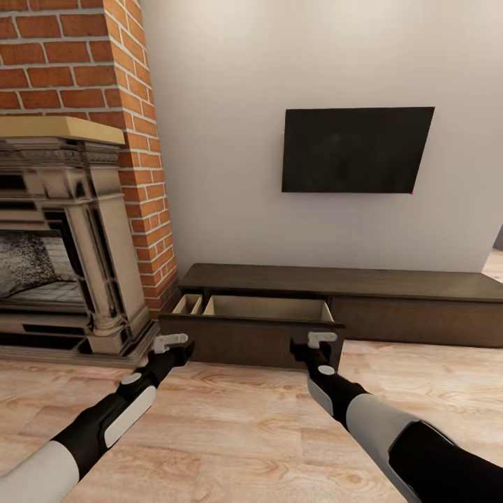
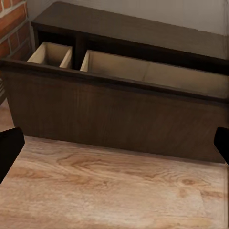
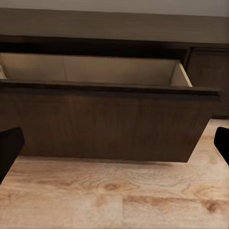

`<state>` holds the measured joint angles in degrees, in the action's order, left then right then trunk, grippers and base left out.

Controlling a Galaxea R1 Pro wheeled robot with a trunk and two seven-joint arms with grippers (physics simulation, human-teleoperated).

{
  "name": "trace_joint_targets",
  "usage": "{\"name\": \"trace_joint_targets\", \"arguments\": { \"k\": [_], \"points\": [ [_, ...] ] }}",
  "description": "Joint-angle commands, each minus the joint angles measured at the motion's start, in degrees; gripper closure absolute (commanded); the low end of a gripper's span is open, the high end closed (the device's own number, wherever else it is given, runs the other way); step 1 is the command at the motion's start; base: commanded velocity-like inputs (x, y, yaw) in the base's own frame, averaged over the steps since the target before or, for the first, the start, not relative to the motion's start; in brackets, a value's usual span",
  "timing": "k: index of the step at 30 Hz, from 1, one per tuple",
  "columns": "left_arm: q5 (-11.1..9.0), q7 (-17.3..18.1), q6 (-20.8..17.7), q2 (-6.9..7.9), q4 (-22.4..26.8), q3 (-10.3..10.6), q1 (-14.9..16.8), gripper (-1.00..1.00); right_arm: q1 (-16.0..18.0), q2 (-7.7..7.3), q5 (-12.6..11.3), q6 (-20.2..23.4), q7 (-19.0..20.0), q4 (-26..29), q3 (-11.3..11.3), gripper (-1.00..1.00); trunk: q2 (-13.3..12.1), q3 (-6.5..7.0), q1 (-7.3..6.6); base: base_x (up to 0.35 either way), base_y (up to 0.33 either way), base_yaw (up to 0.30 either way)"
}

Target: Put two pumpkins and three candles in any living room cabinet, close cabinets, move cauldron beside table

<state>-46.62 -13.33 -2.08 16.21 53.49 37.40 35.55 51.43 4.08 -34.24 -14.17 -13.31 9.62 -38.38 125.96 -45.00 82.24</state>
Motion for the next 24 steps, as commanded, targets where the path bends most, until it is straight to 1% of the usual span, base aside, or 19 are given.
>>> {"name": "trace_joint_targets", "arguments": {
  "k": [1,3,8,12,18,24],
  "points": [
    [-0.37,-0.48,0.27,0.00,0.11,0.39,0.06,-1.00,-0.07,-0.06,-0.40,-0.34,-0.24,-0.03,-0.49,-1.00,0.03,-0.06,-0.01,0.000,0.000,0.000],
    [-0.33,-0.47,0.64,-0.15,-0.29,0.63,0.05,-1.00,-0.17,-0.13,-0.35,-0.50,-0.23,-0.03,-0.48,-1.00,0.03,-0.06,-0.01,0.000,0.000,0.000],
    [0.11,-0.43,1.08,-0.56,-3.02,1.38,0.05,-1.00,-0.32,-0.18,-0.31,-1.42,-0.23,-0.03,-0.51,-1.00,0.03,-0.06,-0.01,0.000,0.000,0.000],
    [0.04,-0.33,1.99,-0.63,-3.59,1.65,0.06,-1.00,-0.50,-0.13,-0.34,-2.50,-0.23,-0.04,-0.53,-1.00,0.03,-0.06,-0.01,0.000,0.000,0.000],
    [-0.06,-0.30,5.94,-0.65,-4.75,4.55,0.06,-1.00,-0.70,0.03,-0.23,-3.73,-0.23,-0.04,-0.56,-1.00,0.03,-0.06,-0.01,0.000,0.000,0.000],
    [-0.05,-0.30,6.81,-0.65,-5.03,5.15,0.09,-1.00,-0.71,0.04,-0.30,-4.46,-0.24,-0.04,-0.56,-1.00,0.03,-0.06,-0.01,0.000,0.000,0.000]
  ]
}}
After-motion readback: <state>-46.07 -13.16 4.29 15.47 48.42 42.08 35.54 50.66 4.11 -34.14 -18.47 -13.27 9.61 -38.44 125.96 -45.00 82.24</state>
